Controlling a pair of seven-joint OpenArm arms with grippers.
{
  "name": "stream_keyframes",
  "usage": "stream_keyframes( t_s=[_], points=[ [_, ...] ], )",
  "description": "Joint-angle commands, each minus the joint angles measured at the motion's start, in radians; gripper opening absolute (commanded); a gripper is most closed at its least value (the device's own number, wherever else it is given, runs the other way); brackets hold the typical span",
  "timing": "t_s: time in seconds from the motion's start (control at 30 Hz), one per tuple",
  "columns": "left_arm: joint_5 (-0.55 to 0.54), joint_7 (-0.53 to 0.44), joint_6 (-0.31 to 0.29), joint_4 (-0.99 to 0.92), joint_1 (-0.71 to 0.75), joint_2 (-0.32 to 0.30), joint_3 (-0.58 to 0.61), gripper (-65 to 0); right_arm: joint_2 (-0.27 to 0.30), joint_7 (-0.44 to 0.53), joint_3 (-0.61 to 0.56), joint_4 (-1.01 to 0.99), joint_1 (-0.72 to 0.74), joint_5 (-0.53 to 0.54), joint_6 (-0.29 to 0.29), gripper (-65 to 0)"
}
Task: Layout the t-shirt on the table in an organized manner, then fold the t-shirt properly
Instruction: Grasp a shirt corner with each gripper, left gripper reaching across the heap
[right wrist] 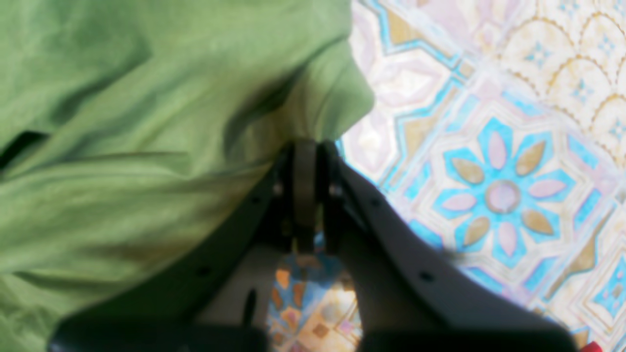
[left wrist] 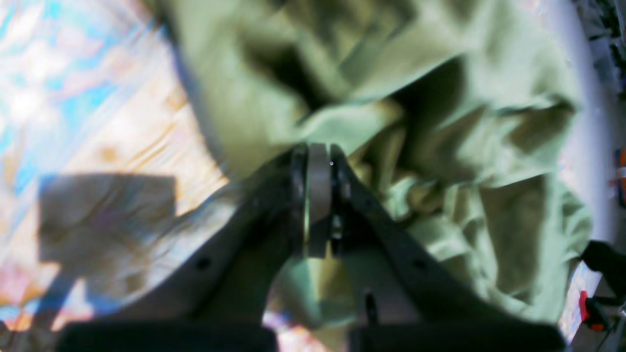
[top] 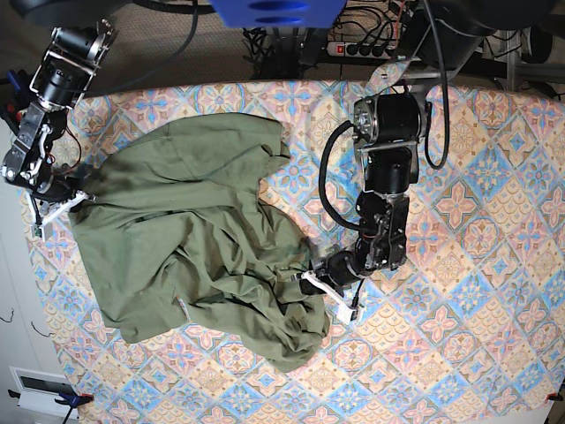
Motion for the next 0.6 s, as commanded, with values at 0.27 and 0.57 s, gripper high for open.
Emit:
stream_keyframes(
  t_s=[0.27,0.57],
  points=[
    [-0.142,-0.023,-0.006,0.017,-0.028,-0.037,0.009,-29.6,0.021,0.016,0.002,0.018,0.020,0.010,0.001,-63.9],
    [-0.139,-0.026,-0.006,0.012,-0.034,0.001,0.019,-26.0,0.018,0.016,0.002,0.021,0.020,0.010,0.001,-63.9]
  ],
)
